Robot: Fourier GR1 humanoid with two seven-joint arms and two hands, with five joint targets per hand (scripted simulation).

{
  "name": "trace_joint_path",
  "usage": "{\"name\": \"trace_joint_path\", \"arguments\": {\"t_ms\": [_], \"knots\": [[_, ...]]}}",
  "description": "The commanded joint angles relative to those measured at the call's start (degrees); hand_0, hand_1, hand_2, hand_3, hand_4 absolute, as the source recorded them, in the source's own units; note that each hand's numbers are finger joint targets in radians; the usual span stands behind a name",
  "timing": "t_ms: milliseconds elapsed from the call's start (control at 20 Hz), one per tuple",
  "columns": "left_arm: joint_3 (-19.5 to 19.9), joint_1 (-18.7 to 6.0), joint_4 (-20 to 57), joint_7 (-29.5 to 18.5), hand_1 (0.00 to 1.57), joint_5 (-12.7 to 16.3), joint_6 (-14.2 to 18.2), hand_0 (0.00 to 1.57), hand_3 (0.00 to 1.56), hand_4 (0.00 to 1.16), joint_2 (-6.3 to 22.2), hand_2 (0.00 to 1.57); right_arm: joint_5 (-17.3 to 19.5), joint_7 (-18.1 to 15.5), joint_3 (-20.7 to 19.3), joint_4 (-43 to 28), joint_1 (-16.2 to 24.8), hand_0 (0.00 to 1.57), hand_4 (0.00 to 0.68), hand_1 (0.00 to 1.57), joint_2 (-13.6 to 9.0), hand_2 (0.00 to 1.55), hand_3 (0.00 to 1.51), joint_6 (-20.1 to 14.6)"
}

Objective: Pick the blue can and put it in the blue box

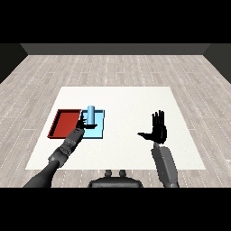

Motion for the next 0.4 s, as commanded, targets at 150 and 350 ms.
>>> {"name": "trace_joint_path", "arguments": {"t_ms": [150,350], "knots": [[4.13,0.94,-2.63,-7.21,0.00,2.30,6.40,0.00,0.00,0.00,-0.49,0.00,-0.27,-1.25,-0.32,1.47,0.33,0.00,0.000,0.00,0.69,0.00,0.00,1.69],[6.11,1.69,-8.55,-17.70,0.00,3.35,3.71,0.00,0.00,0.00,1.08,0.00,0.22,1.24,-1.17,0.80,-1.73,0.00,0.000,0.00,-2.57,0.00,0.00,2.55]]}}
